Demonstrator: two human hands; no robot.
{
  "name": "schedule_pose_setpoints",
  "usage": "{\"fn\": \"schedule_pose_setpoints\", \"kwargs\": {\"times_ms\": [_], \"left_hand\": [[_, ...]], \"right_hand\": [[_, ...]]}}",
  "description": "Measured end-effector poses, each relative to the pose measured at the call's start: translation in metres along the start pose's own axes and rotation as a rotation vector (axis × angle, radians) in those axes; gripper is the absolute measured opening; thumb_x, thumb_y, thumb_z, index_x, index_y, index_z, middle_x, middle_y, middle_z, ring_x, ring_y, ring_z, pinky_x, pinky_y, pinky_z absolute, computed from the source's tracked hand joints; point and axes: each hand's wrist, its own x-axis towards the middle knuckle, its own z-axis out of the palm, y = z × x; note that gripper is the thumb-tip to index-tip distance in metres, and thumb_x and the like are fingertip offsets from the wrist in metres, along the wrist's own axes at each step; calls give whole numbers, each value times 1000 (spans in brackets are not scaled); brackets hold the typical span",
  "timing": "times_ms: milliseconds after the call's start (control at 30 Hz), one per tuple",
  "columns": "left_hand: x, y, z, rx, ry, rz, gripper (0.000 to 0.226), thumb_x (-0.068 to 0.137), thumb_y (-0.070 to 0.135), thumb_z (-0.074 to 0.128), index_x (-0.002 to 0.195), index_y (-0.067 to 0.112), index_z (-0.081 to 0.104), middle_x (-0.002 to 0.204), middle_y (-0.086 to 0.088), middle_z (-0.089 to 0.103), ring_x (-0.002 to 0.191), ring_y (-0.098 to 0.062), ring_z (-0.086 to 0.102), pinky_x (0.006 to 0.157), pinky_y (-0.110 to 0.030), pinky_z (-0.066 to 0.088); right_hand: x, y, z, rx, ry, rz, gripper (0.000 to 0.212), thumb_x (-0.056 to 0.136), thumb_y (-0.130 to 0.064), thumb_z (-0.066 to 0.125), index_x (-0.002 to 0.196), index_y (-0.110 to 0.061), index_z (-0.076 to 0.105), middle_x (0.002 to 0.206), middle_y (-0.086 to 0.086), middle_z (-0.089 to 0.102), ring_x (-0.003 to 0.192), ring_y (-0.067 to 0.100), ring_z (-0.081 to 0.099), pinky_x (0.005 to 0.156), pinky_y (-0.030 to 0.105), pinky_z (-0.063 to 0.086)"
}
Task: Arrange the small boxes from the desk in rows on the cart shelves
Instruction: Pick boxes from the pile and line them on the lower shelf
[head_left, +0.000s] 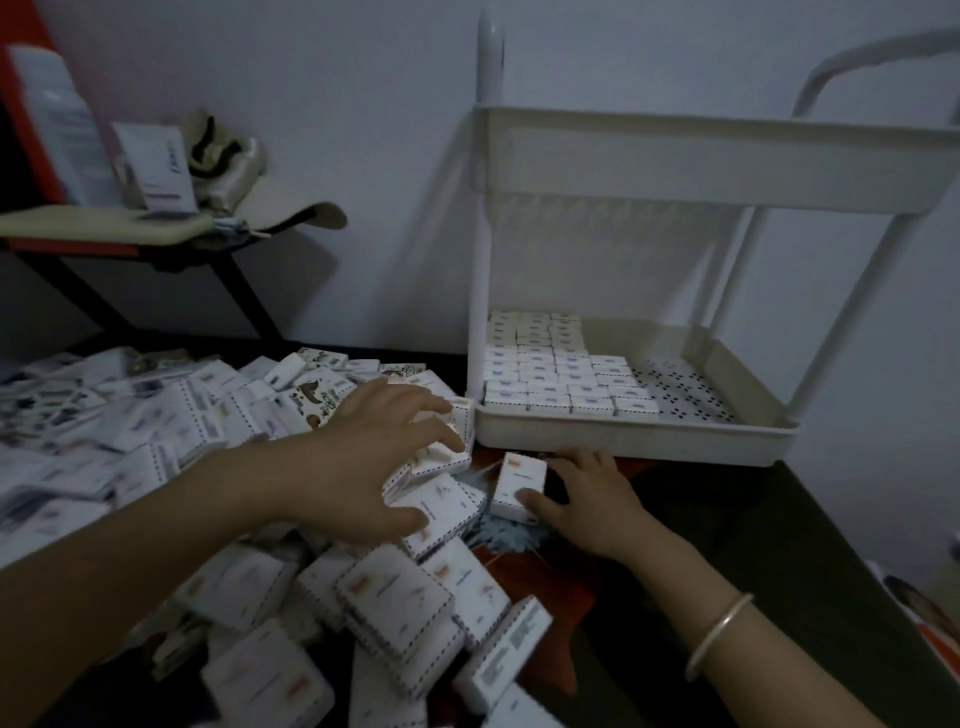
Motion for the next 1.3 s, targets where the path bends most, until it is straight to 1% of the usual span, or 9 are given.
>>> {"fn": "schedule_pose_setpoints", "kwargs": {"times_ms": [167,367,467,600,733,867,1033,1167,1300], "left_hand": [[-3,8,7,104,-40,-52,64,76,66,62,130,39,39,156,11,1,137,2,-22,111,-34,-27],[15,18,12,200,-4,-27,70,71,72,63,133,45,46,156,11,12,144,-11,-14,113,-40,-24],[26,30,18,239,-21,29,64,77,66,61,136,50,42,149,10,25,143,-15,-2,115,-43,-20],[39,40,23,277,-45,106,55,84,54,59,137,49,44,122,11,45,127,-16,24,115,-41,-9],[50,42,23,316,-244,139,68,83,36,59,145,45,35,131,4,43,133,-16,18,115,-48,-16],[59,34,20,283,-235,150,66,80,33,61,140,41,33,123,6,48,127,-14,25,115,-36,-2],[74,38,5,32,-81,109,36,84,41,63,116,36,48,96,13,53,89,-3,46,76,-24,41],[91,43,5,-127,56,71,16,88,40,60,101,30,62,86,14,59,77,-1,53,75,-28,49],[113,46,9,-200,131,-7,24,87,52,61,92,29,65,78,15,63,69,2,55,63,-20,43]], "right_hand": [[-18,-1,-1,426,89,68,54,80,-46,73,124,-25,50,120,-6,45,125,12,35,97,26,37],[-26,5,-2,729,142,111,52,79,-23,79,119,-24,45,112,-10,62,106,7,59,88,29,53],[-31,14,-6,799,153,112,56,82,-16,75,123,-32,41,112,-9,61,105,5,58,74,15,50],[-40,29,-12,821,145,97,68,85,-13,72,137,-40,37,117,-13,54,112,1,51,71,8,46],[-47,44,-14,853,166,96,63,86,-14,70,134,-40,40,119,-16,54,105,-4,52,72,9,48],[-50,52,-11,931,191,86,60,87,-13,68,130,-44,41,115,-24,52,108,-5,52,77,14,50],[-49,49,-17,935,293,74,55,89,-9,65,124,-45,44,108,-27,52,97,-12,52,74,15,52],[-45,53,-40,932,377,49,50,88,-8,65,121,-41,48,108,-22,52,97,1,58,78,33,59],[-22,66,-70,937,503,41,38,88,-9,65,113,-34,51,106,-20,56,101,9,61,80,39,59]]}}
